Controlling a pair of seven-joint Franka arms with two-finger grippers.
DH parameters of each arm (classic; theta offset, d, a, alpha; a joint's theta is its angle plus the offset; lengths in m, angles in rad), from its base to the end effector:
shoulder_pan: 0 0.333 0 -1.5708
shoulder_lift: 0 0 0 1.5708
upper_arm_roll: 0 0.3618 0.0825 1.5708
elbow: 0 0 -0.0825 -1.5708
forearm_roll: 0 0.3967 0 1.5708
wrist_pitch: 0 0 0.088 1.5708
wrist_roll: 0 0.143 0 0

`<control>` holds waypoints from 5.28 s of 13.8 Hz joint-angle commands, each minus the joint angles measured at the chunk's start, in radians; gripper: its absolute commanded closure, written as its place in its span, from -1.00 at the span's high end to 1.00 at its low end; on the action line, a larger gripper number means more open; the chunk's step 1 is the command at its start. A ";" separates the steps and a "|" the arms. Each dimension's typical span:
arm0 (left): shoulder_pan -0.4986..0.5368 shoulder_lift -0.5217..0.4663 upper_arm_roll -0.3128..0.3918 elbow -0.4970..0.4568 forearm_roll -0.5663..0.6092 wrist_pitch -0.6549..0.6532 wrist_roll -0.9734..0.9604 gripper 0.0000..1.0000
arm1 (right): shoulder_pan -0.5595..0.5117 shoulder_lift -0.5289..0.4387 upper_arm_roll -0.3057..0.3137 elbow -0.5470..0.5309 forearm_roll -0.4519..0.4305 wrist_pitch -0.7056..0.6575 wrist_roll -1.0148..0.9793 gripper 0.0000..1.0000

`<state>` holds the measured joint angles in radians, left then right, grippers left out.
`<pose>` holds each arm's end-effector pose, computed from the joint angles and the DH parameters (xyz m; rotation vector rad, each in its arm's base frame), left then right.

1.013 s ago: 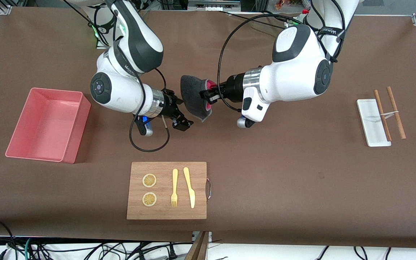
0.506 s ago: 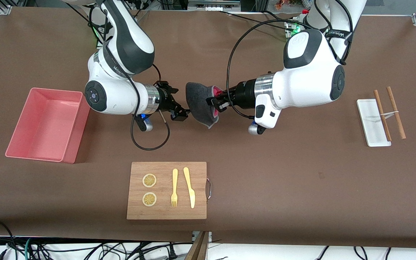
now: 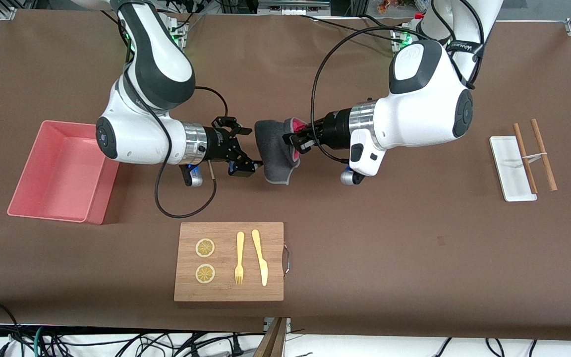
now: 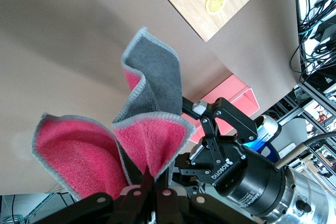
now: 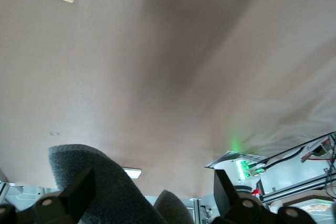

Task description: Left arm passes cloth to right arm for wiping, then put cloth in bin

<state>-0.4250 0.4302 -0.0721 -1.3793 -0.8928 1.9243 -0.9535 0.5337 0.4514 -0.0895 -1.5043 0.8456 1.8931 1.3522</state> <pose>0.6205 -0.4166 0.5224 2.1758 0.8491 -0.6313 0.6130 0.3926 0.4334 -2.1315 1.4682 0.8456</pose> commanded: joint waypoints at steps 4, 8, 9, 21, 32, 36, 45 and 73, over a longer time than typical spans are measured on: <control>0.000 0.007 0.003 0.020 -0.029 -0.004 0.004 -0.89 | 0.049 0.024 0.005 -0.007 0.042 0.119 0.034 0.99; 0.000 0.005 0.003 0.020 -0.029 -0.004 0.004 -0.83 | -0.001 0.006 -0.018 0.001 0.043 0.106 0.012 0.99; 0.000 0.007 0.003 0.020 -0.029 -0.004 0.004 -0.83 | -0.024 -0.014 -0.019 0.003 0.038 0.097 0.010 0.99; 0.008 0.005 0.003 0.020 -0.029 -0.007 0.007 -0.80 | 0.052 -0.007 -0.007 -0.007 0.049 0.130 0.030 0.99; 0.008 0.005 0.003 0.020 -0.029 -0.007 0.007 -0.68 | 0.081 0.026 -0.007 0.003 0.087 0.196 -0.014 -1.00; 0.008 0.005 0.003 0.020 -0.029 -0.007 0.006 -0.39 | 0.071 0.026 -0.012 0.003 0.087 0.192 -0.030 -1.00; 0.058 0.001 0.002 0.013 -0.028 -0.053 0.096 1.00 | 0.023 0.030 -0.016 -0.008 0.063 0.049 -0.220 -1.00; 0.428 -0.211 0.011 -0.020 0.653 -0.629 0.690 1.00 | 0.025 0.245 -0.344 -0.114 -0.453 -0.147 -1.208 -1.00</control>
<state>-0.0470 0.2754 -0.0573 -1.3488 -0.2687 1.3239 -0.3483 0.5510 0.7291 -0.3965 -1.6073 0.4105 1.7802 0.2281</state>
